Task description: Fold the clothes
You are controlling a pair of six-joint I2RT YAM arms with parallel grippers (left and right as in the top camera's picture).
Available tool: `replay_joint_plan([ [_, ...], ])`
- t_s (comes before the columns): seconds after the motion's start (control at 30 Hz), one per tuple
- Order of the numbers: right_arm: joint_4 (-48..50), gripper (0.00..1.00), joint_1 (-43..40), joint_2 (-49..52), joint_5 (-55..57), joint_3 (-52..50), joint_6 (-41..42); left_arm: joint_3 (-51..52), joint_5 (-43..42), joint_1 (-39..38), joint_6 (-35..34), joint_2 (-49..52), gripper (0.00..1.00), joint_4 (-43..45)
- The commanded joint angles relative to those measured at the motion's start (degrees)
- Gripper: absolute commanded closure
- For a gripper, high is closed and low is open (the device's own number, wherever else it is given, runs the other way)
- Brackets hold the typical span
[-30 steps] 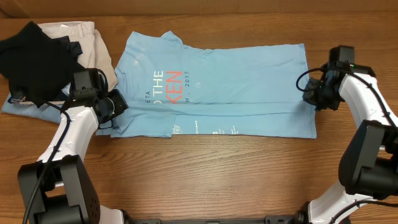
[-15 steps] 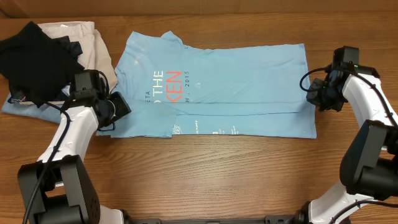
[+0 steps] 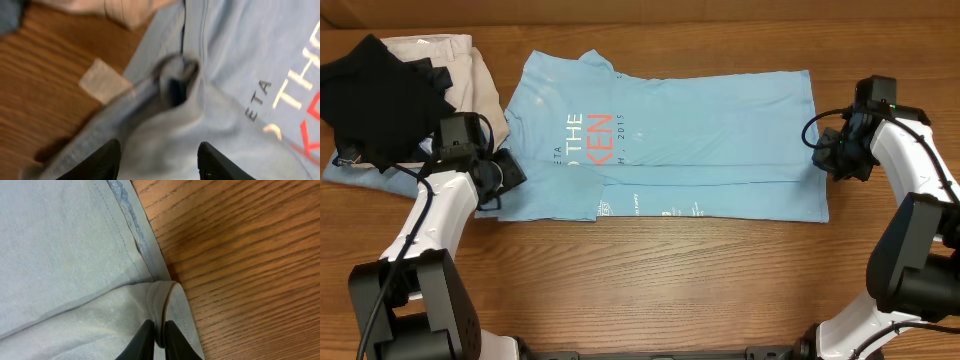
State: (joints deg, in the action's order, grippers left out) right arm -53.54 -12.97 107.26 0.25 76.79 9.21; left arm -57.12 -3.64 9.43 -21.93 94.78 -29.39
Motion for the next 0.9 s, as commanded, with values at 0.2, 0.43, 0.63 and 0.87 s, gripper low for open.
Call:
replay_joint_plan([
  [0.2, -0.1, 0.89, 0.0, -0.1, 0.3, 0.0, -0.1, 0.7, 2.6, 0.2, 4.2, 2.0, 0.52, 1.1],
  [0.43, -0.1, 0.89, 0.0, -0.1, 0.3, 0.0, -0.1, 0.7, -0.9, -0.1, 4.1, 6.3, 0.71, 1.2],
  [0.63, -0.1, 0.89, 0.0, -0.1, 0.3, 0.0, -0.1, 0.5, -3.0, -0.1, 4.2, 5.9, 0.96, 2.0],
  [0.87, -0.1, 0.89, 0.0, -0.1, 0.3, 0.0, -0.1, -3.7, -5.9, 0.0, 4.2, 4.5, 0.95, 1.5],
])
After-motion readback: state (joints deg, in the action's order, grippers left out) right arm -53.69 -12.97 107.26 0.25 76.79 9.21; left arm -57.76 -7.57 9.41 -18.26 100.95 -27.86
